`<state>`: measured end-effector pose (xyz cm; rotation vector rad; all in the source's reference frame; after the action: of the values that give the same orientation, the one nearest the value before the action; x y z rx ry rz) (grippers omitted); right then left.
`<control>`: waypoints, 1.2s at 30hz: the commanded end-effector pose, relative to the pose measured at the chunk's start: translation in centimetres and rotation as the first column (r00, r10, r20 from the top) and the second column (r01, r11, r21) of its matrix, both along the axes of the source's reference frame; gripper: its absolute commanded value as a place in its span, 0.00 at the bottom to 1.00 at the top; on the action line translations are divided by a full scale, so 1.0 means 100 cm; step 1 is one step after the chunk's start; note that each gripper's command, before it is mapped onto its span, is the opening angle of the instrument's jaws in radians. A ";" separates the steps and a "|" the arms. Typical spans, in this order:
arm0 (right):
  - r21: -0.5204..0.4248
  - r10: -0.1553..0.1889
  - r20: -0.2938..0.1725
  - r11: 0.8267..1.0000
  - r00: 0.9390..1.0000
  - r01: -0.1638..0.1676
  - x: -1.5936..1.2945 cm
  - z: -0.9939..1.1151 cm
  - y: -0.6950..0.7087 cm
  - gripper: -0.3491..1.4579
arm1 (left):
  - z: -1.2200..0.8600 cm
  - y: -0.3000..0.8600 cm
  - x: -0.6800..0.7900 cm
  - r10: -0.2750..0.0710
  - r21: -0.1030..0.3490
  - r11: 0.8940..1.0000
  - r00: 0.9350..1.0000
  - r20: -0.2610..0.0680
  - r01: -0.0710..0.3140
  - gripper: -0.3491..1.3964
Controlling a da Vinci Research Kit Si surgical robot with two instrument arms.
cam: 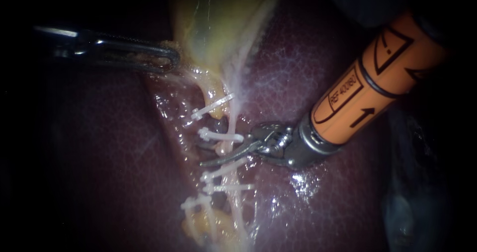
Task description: Go to the cutting position right tube
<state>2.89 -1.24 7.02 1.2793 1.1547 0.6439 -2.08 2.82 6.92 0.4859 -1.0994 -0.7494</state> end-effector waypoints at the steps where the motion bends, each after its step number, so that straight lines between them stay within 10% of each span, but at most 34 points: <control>1: 0.002 0.004 -0.020 1.000 1.000 -0.004 0.0002 0.0001 0.0000 0.82 | 0.0000 0.0000 0.0000 0.000 0.000 1.000 1.000 0.000 0.000 0.00; 16: -0.043 0.043 -0.183 0.998 0.982 -0.052 0.0007 -0.0051 0.0012 0.74 | 0.0000 0.0000 0.0000 0.000 0.000 1.000 1.000 0.000 0.000 0.00; 36: -0.052 0.061 -0.214 0.996 0.975 -0.073 0.0002 -0.0069 0.0025 0.70 | 0.0000 0.0000 0.0000 0.000 0.000 1.000 1.000 0.000 0.000 0.00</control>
<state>2.92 -0.99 6.33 1.2852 1.3880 0.5274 -2.08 2.82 6.92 0.4857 -1.0994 -0.7494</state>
